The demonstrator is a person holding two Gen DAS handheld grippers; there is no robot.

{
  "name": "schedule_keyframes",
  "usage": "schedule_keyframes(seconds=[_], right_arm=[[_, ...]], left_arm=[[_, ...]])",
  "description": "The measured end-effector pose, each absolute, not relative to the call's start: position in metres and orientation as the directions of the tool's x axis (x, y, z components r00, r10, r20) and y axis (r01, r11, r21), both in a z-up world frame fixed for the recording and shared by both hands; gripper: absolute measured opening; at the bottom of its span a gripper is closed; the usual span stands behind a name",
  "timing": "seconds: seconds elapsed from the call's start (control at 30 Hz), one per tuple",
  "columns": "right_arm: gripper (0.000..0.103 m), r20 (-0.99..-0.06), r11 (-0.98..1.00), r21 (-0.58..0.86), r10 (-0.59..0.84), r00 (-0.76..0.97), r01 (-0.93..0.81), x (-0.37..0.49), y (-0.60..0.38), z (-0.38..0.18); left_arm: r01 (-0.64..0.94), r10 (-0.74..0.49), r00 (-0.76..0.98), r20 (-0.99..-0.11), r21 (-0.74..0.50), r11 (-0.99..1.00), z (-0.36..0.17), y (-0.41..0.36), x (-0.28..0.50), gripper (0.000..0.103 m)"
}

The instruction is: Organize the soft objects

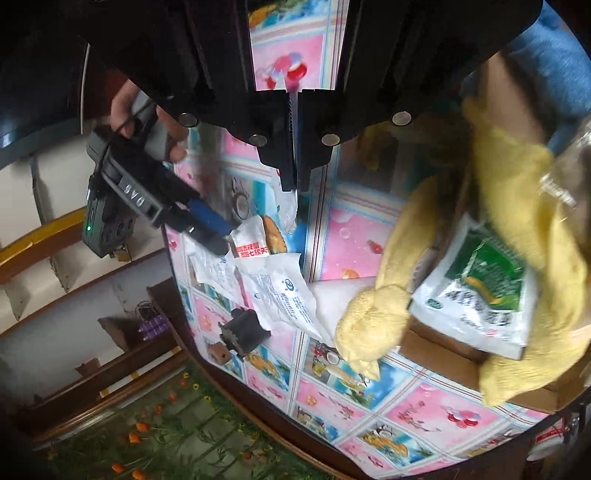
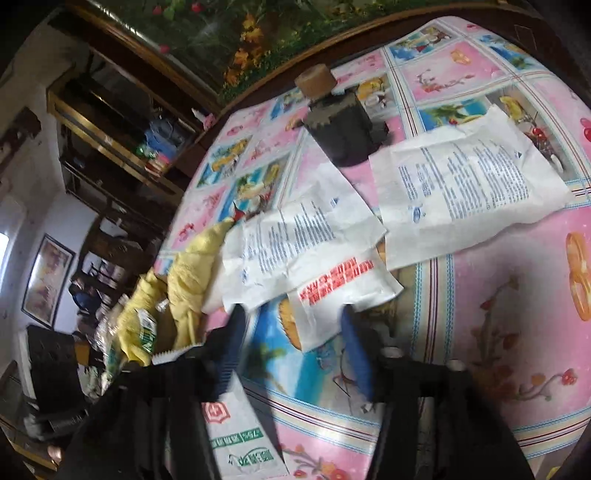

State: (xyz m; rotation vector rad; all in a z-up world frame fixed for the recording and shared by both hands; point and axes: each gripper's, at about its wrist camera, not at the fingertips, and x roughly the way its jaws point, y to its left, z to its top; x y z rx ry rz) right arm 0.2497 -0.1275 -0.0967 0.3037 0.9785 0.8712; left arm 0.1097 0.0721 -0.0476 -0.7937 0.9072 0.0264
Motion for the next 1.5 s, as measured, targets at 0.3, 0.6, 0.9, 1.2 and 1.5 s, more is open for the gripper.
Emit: schedule_keyframes(seconds=[0.3,0.6,0.9,1.2,1.5], right_arm=[[0.073,-0.621,0.594,0.651,0.775,0.119,-0.472,0.247,-0.083,-0.097],[0.016,-0.615,0.625,0.737,0.778,0.126,-0.260,0.267,-0.058,-0.120],[0.003,-0.570,0.609,0.677,0.789,0.228,-0.413,0.203,-0.114,-0.089],[0.000,-0.685,0.656,0.545,0.707,0.175,-0.522,0.153,-0.123,-0.122],[0.000,-0.696,0.658,0.502,0.693,0.189,-0.562,0.123,-0.109,-0.124]], left_arm=[[-0.350,-0.291,0.652,-0.700,-0.619,0.703,-0.051,0.083,0.081,0.000],[-0.355,-0.294,0.657,-0.694,-0.629,0.691,-0.055,0.090,0.077,0.000],[-0.346,-0.307,0.659,-0.687,-0.639,0.687,-0.056,0.089,0.075,0.000],[-0.324,-0.358,0.649,-0.671,-0.670,0.668,-0.060,0.079,0.078,0.000],[-0.322,-0.414,0.578,-0.703,-0.663,0.676,-0.076,0.059,0.087,0.001]])
